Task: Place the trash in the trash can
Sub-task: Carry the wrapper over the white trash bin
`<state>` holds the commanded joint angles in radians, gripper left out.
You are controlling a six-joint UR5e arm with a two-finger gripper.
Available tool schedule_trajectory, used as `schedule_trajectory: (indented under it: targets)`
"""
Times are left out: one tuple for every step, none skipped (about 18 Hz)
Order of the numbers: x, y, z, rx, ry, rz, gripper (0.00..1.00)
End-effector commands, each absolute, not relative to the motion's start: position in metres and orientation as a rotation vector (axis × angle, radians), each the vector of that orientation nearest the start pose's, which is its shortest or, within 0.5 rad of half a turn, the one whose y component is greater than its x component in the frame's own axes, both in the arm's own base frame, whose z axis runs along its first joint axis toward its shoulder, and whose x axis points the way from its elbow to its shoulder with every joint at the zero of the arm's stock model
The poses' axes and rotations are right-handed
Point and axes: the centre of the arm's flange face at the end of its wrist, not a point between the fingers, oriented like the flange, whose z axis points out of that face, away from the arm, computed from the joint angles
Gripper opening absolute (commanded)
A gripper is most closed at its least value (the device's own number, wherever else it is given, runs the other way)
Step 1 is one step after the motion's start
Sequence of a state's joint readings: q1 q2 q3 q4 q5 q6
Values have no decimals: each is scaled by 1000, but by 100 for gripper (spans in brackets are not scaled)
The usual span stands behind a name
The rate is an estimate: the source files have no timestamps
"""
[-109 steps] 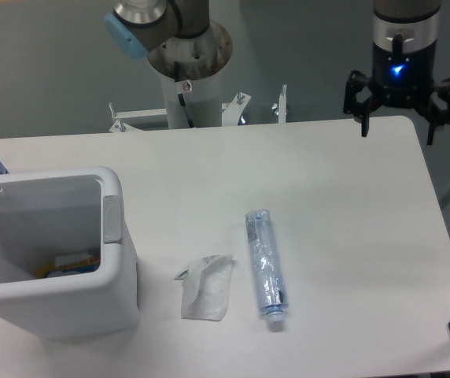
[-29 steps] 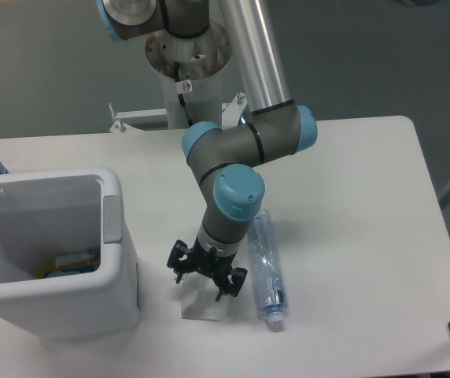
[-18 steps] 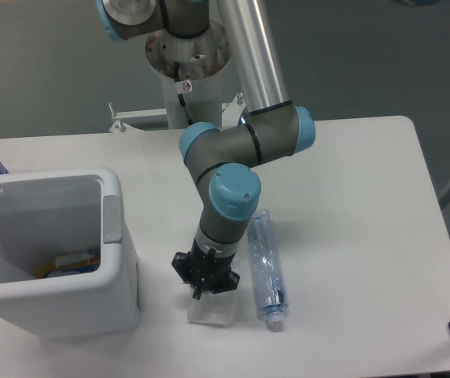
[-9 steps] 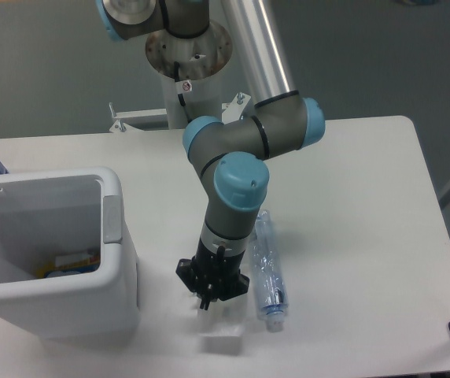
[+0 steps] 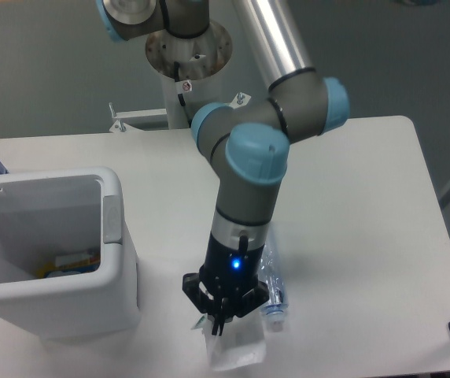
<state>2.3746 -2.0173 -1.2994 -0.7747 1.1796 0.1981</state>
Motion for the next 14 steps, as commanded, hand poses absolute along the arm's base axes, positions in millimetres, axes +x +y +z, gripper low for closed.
schedule_trajectory:
  targets:
    - [-387,608,479,-2322,-596,-42,0]
    - [-382,604,496,-2295,-610,-44,0]
    - [-376,598,512,-2266,-617,-54,0]
    - [-367,595,528,-2239,-621,-74,0]
    - [-358,591,543,-2212,-630,-94,0]
    - [-348,588,553,-2193,-649,-112,0]
    - [-335,587,564,-2178,-654,-123,0]
    - [-318,586,573,-2172,-646,-135,0]
    - [-301,585,578,-2174,-623,-140,0]
    - [-286,583,584,-2174,-607,-146,0]
    - [-269,583,588,-2176,-588,-157,0]
    - [-251,583,588,-2186,-569,-173,0]
    - [-234,582,586,-2198,-550,-185,0]
    - [-220,580,581,-2212,-538,-197,0]
